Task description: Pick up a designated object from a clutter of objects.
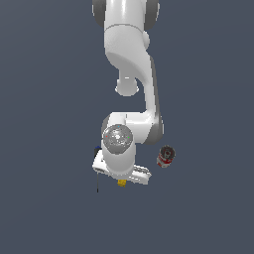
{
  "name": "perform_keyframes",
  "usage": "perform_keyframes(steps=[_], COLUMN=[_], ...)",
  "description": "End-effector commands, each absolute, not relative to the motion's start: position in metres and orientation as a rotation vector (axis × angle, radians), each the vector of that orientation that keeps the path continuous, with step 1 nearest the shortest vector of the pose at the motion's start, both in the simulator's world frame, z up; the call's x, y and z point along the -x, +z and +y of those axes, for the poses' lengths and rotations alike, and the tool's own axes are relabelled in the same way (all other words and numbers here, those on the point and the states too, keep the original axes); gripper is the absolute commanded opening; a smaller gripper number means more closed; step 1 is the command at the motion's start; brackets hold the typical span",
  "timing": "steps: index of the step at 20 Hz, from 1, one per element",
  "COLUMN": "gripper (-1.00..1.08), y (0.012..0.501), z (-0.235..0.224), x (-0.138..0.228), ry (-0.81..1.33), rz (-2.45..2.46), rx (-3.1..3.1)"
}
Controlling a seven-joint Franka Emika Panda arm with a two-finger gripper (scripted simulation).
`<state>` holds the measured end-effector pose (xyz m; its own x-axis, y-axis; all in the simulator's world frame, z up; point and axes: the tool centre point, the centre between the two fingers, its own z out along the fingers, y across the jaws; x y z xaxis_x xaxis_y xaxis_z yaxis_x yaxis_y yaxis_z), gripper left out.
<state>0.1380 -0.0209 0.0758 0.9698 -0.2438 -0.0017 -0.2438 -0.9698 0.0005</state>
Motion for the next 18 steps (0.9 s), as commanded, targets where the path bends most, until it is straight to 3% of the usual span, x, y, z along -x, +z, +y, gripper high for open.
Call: perform_keyframes(steps=[1, 18], gripper=[1.00, 1.00], y=[0.072, 0.022], z=[-0.021, -0.021], x=[-0.139, -0.138], ry=[0.000, 0.000], rz=[-0.389, -0.389], rx=[-3.117, -3.117])
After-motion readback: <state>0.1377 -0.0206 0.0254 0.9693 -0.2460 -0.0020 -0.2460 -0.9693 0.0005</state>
